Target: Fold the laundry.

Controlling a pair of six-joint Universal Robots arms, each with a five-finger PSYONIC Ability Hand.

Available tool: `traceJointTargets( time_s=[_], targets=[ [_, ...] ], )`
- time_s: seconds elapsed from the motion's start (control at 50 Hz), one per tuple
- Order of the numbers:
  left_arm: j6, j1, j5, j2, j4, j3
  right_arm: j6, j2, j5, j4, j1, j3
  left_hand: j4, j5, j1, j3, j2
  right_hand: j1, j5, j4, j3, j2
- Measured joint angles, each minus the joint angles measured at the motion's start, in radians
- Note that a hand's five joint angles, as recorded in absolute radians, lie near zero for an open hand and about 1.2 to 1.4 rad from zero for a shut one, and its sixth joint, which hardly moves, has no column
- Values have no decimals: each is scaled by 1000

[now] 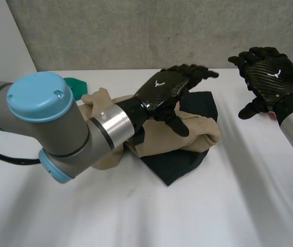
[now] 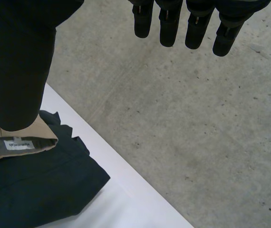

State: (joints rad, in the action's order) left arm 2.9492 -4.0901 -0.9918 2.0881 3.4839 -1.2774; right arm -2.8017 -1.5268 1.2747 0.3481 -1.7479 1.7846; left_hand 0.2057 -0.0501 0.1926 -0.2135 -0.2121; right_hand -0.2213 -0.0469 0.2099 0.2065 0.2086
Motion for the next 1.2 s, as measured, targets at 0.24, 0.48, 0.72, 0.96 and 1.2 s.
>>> traceJointTargets(
  time_s=[0.24, 0.48, 0.72, 0.96, 1.2],
  targets=[
    [146, 27, -104, 128, -64, 65, -2, 7, 4, -18, 21, 9, 282, -266, 313, -271, -272, 0, 0, 0, 0, 0],
    [233, 49, -149, 234, -157, 174, 4, 46, 5, -18, 24, 24, 962, -911, 939, -932, -958, 0, 0, 0, 0, 0],
    [266, -42, -295, 31, -108, 184, 30, 70, 14, -11, 2, 27, 984, -912, 939, -949, -979, 0, 0, 0, 0, 0],
    [270, -479, -554, -247, 44, 227, 39, 64, 21, -12, -34, 29, 994, -912, 939, -975, -984, 0, 0, 0, 0, 0],
    [362, -639, -522, -120, -60, 115, 50, 76, 34, -13, -82, 36, 750, -737, 734, -740, -743, 0, 0, 0, 0, 0]
  ],
)
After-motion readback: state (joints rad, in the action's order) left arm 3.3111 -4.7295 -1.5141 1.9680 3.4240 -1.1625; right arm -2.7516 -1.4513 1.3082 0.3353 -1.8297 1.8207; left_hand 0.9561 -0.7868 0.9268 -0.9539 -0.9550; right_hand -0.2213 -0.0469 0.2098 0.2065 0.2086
